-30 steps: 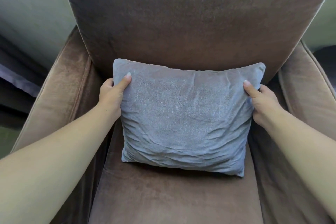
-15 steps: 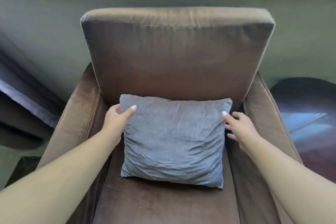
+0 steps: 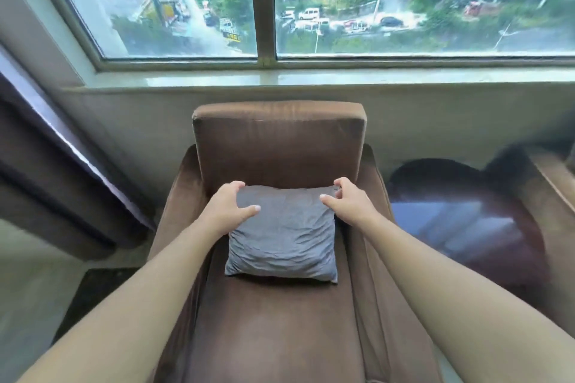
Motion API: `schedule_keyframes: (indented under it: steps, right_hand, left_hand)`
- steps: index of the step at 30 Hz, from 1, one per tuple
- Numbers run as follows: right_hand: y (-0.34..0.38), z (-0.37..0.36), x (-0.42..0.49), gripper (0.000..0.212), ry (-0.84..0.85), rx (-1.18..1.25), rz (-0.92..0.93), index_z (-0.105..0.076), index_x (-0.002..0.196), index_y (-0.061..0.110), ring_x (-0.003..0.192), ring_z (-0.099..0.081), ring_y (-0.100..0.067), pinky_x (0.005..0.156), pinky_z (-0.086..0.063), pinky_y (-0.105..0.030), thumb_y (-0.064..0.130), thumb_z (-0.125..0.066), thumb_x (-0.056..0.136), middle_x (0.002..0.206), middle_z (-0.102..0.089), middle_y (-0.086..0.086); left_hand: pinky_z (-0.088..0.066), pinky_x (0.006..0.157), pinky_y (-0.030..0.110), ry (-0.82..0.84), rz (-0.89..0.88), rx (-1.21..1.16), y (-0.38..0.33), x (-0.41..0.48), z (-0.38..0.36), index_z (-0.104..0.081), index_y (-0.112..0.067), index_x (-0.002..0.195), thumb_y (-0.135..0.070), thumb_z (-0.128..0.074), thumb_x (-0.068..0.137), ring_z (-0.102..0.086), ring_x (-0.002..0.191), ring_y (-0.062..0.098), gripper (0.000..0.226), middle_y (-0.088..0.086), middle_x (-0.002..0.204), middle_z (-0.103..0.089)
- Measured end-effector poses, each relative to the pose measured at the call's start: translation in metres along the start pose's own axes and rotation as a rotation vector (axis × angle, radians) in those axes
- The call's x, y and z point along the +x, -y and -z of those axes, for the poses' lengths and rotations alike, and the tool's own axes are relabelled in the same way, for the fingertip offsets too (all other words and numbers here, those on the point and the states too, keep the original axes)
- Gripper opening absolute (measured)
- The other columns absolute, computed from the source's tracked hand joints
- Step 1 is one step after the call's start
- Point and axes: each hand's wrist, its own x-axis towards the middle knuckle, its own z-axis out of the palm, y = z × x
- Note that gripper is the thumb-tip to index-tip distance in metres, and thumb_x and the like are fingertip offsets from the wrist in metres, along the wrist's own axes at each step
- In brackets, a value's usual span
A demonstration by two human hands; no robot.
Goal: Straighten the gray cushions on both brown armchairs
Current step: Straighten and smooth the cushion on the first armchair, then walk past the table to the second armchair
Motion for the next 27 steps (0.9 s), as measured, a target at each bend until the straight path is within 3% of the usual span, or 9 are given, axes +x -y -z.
schedule_keyframes:
  steps: [3,8,13,18,27]
  right_hand:
    - [0.007,0.019,-0.045,0.065,-0.035,-0.117,0.029,-0.043,0.140,0.012,0.123,-0.055,-0.030,0.094,-0.045,-0.036,0.045,-0.062,0.087,0.131,-0.058,-0.011]
    - [0.003,0.025,-0.096,0.050,-0.009,-0.367,0.104,-0.047,0.124,0.011,0.117,-0.056,-0.034,0.091,-0.051,-0.045,0.044,-0.057,0.087,0.124,-0.056,-0.014]
    - [0.015,0.018,-0.121,0.051,-0.036,-0.351,0.100,-0.047,0.128,0.013,0.120,-0.055,-0.032,0.094,-0.050,-0.045,0.044,-0.056,0.089,0.127,-0.055,-0.012]
    - [-0.003,0.021,-0.153,0.057,-0.122,-0.279,-0.031,-0.044,0.133,0.013,0.120,-0.054,-0.031,0.090,-0.049,-0.041,0.046,-0.055,0.089,0.128,-0.053,-0.010]
    - [-0.130,0.099,-0.255,0.062,-0.340,-0.176,-0.350,-0.042,0.141,0.016,0.123,-0.053,-0.030,0.096,-0.047,-0.039,0.046,-0.056,0.089,0.138,-0.048,-0.009]
  left_hand:
    - [-0.032,0.113,0.031,0.029,-0.034,0.077,-0.019,-0.036,0.000,-0.039,-0.006,0.149,-0.038,-0.074,0.084,-0.042,0.140,0.025,0.080,0.014,0.151,-0.045]
    - [-0.042,0.108,0.039,0.084,-0.128,0.309,-0.038,-0.068,0.000,-0.044,-0.010,0.141,-0.041,-0.067,0.086,-0.051,0.131,0.026,0.067,0.010,0.142,-0.051]
    - [-0.046,0.102,0.042,0.124,-0.252,0.498,-0.045,-0.080,0.003,-0.044,-0.013,0.138,-0.045,-0.061,0.088,-0.051,0.128,0.026,0.061,0.005,0.139,-0.049]
    - [-0.046,0.101,0.041,0.199,-0.380,0.541,-0.066,-0.074,-0.009,-0.042,-0.015,0.140,-0.049,-0.057,0.089,-0.052,0.128,0.026,0.063,0.005,0.139,-0.050]
    - [-0.046,0.096,0.043,0.386,-0.701,0.573,-0.196,-0.104,-0.114,-0.049,-0.011,0.112,-0.044,-0.060,0.086,-0.055,0.116,0.030,0.043,0.010,0.118,-0.054]
